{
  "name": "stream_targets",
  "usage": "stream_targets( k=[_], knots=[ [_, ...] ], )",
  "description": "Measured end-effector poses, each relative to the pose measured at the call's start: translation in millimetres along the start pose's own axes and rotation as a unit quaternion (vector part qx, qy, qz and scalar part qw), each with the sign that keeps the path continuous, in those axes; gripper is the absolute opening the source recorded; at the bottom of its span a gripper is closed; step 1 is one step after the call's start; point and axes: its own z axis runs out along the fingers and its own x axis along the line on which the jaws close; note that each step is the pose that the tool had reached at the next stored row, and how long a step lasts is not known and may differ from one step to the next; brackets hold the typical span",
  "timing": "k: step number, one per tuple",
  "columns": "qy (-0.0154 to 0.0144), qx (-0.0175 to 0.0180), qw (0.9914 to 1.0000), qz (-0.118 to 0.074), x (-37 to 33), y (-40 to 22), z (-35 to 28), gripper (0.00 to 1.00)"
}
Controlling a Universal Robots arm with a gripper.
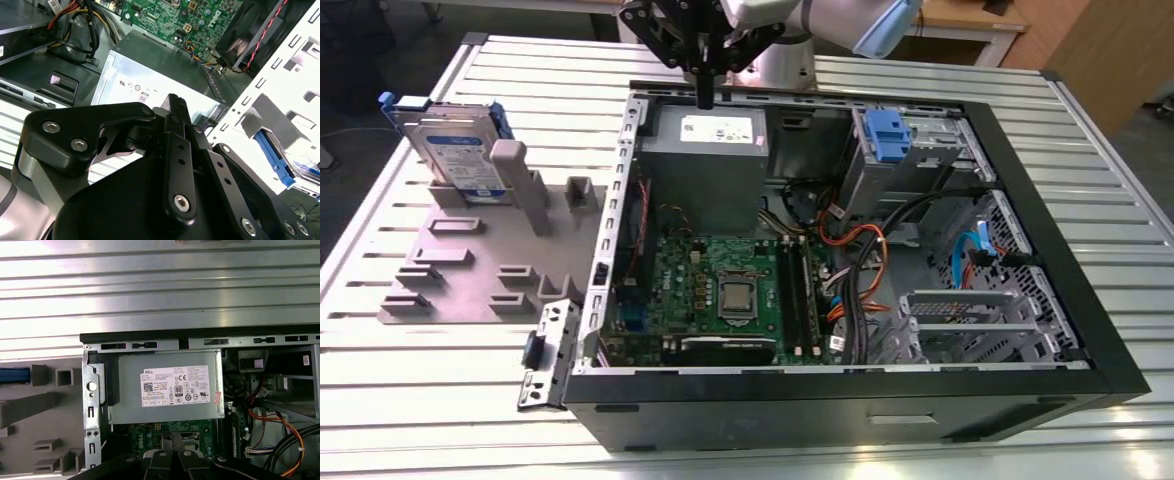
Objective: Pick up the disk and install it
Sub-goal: 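Reach for the disk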
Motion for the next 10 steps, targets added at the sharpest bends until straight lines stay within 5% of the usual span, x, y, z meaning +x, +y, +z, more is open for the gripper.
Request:
stream_targets(
  k=[10],
  knots=[
    [0.0, 0.0, 1.0, 0.0, 0.7, -0.1, 0.0, 0.11]
  ],
)
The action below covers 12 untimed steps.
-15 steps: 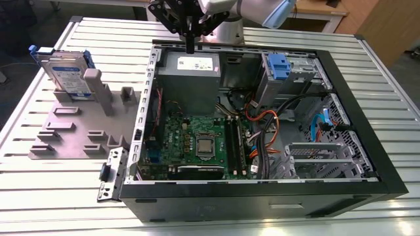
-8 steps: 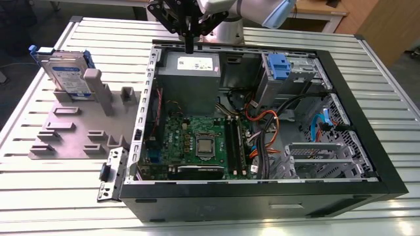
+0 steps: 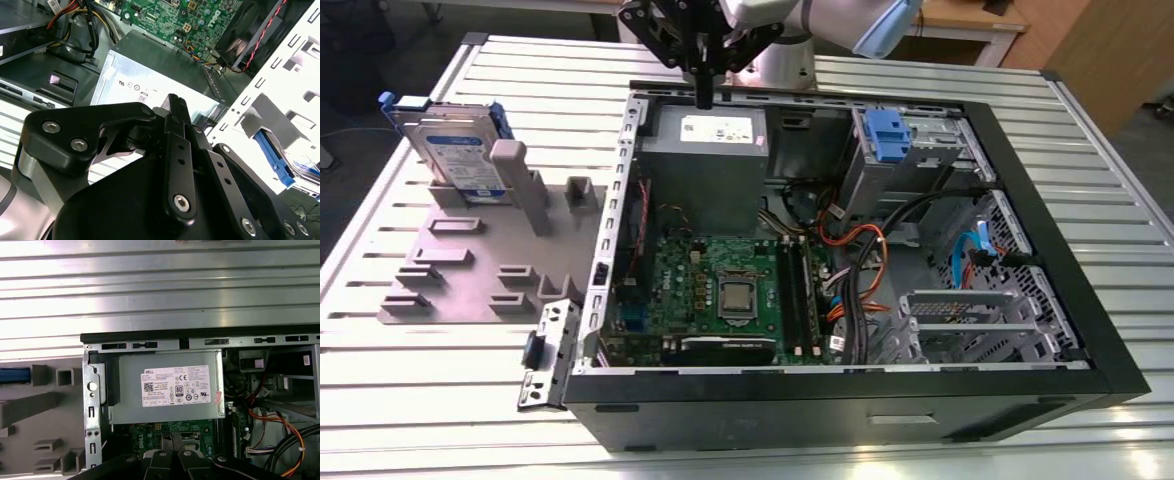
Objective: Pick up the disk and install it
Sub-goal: 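Reach for the disk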
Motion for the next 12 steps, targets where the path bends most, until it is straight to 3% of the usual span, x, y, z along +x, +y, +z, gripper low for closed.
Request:
stream_targets(
  k=[12],
  knots=[
    [0.0, 0.0, 1.0, 0.0, 1.2, -0.1, 0.0, 0.11]
  ],
)
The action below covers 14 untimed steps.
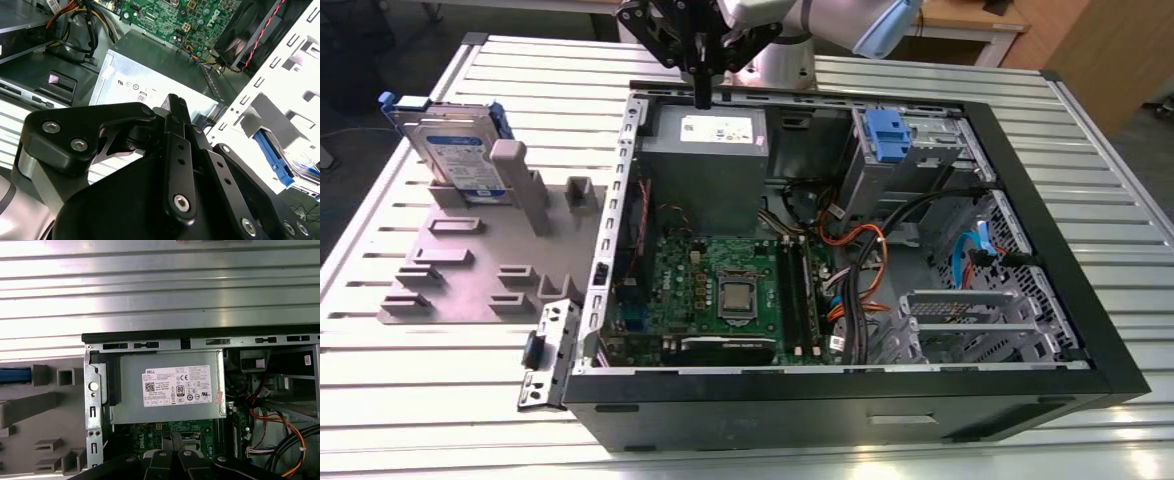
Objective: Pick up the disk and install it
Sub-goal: 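Reach for the disk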
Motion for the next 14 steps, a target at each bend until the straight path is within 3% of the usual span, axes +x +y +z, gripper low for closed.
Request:
stream_targets(
  k=[5, 14],
  knots=[
    [0.0, 0.0, 1.0, 0.0, 0.2, 0.0, 0.0, 0.11],
    [0.0, 0.0, 1.0, 0.0, 6.9, -0.5, -0.2, 0.11]
  ],
)
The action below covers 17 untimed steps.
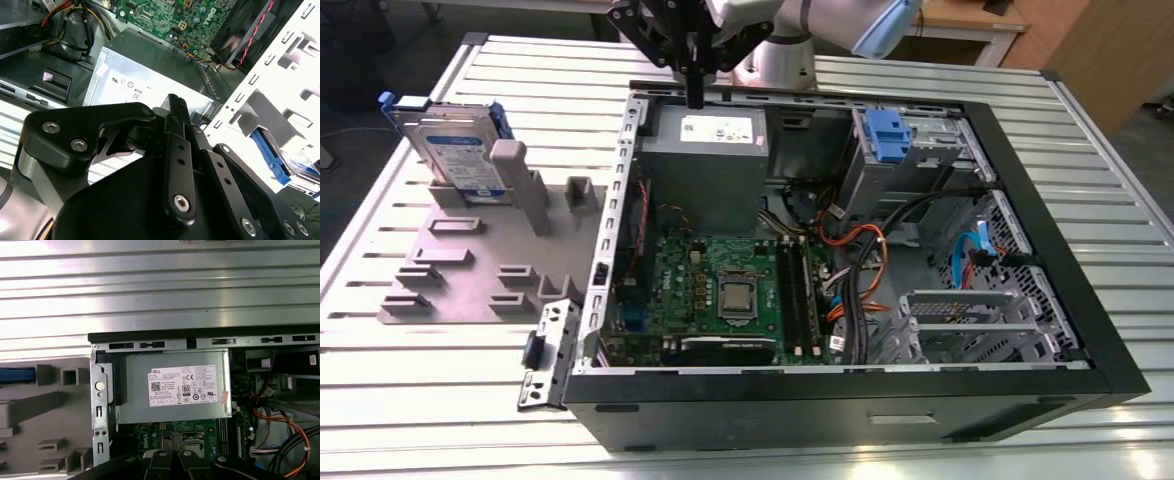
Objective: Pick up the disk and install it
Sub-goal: 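Reach for the disk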
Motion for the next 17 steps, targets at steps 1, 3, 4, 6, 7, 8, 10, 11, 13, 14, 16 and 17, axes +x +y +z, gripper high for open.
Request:
stream_targets(
  k=[1, 3, 4, 6, 7, 8, 10, 11, 13, 14, 16, 17],
  knots=[
    [0.0, 0.0, 1.0, 0.0, 0.4, 0.0, 0.0, 0.11],
    [0.0, 0.0, 1.0, 0.0, 0.8, -0.1, 0.0, 0.11],
    [0.0, 0.0, 1.0, 0.0, 1.1, -0.1, 0.0, 0.11],
    [0.0, 0.0, 1.0, 0.0, 1.7, -0.1, 0.0, 0.11],
    [0.0, 0.0, 1.0, 0.0, 1.9, -0.2, -0.1, 0.11],
    [0.0, 0.0, 1.0, 0.0, 2.1, -0.2, -0.1, 0.11],
    [0.0, 0.0, 1.0, 0.0, 2.7, -0.2, -0.1, 0.11],
    [0.0, 0.0, 1.0, 0.0, 2.9, -0.2, -0.1, 0.11],
    [0.0, 0.0, 1.0, 0.0, 3.7, -0.3, -0.1, 0.11],
    [0.0, 0.0, 1.0, 0.0, 4.1, -0.3, -0.1, 0.11],
    [0.0, 0.0, 1.0, 0.0, 5.1, -0.4, -0.1, 0.11],
    [0.0, 0.0, 1.0, 0.0, 5.5, -0.4, -0.2, 0.11]
  ],
)
